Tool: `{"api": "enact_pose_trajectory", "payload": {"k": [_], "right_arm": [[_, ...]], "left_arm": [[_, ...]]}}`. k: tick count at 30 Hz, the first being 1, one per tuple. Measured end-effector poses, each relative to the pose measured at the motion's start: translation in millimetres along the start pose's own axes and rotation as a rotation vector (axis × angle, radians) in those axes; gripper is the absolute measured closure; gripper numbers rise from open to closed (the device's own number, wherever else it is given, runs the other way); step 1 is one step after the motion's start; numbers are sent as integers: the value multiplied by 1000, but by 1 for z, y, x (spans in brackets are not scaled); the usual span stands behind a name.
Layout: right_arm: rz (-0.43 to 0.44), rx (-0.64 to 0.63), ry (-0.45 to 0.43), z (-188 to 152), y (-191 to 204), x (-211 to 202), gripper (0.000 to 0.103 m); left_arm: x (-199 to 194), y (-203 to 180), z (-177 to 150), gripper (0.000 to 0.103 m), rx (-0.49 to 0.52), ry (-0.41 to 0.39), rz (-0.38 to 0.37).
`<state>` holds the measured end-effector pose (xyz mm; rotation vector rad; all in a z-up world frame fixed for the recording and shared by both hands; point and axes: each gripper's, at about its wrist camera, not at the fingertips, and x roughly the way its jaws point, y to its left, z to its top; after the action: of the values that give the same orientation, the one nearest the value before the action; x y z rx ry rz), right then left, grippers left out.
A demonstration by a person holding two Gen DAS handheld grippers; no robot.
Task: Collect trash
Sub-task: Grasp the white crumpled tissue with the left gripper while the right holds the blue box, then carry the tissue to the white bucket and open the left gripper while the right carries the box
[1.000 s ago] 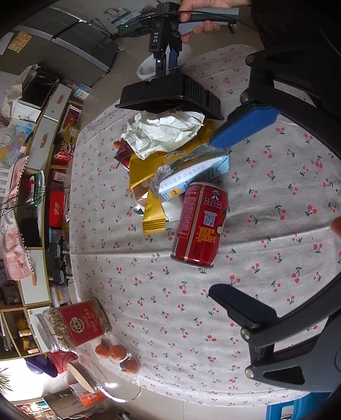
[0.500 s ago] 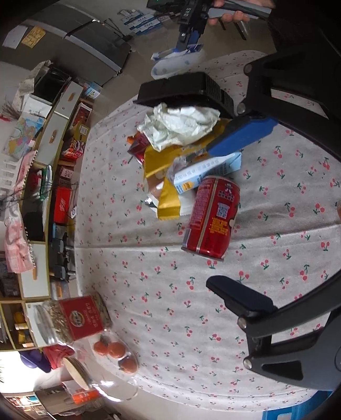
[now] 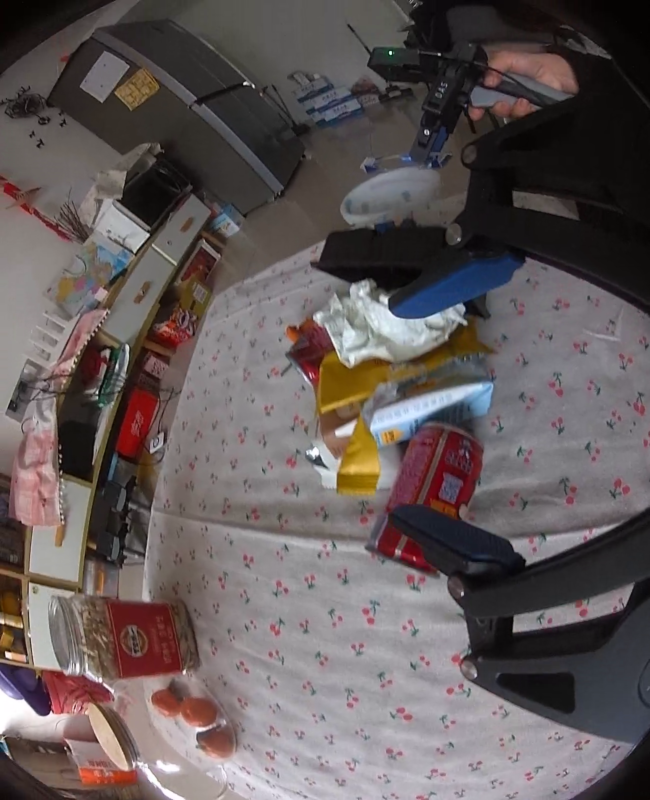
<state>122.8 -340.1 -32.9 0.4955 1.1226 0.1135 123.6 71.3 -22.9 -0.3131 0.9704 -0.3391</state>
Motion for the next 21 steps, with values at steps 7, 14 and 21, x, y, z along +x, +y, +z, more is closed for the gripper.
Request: {"api": "enact_pose_trajectory", "payload": {"k": [7,14,21], "right_arm": [[0,-12,-13,-2,1,-4,29],[10,-1,-21,-4,-5,-8,29],[12,-27,-41,-4,-3,-14,29]], "left_arm": [[25,-31,14,53,82,48,-113],[57,-36,10,73,71,124,-95],[39,-43,11,87,80,67,-60]]}}
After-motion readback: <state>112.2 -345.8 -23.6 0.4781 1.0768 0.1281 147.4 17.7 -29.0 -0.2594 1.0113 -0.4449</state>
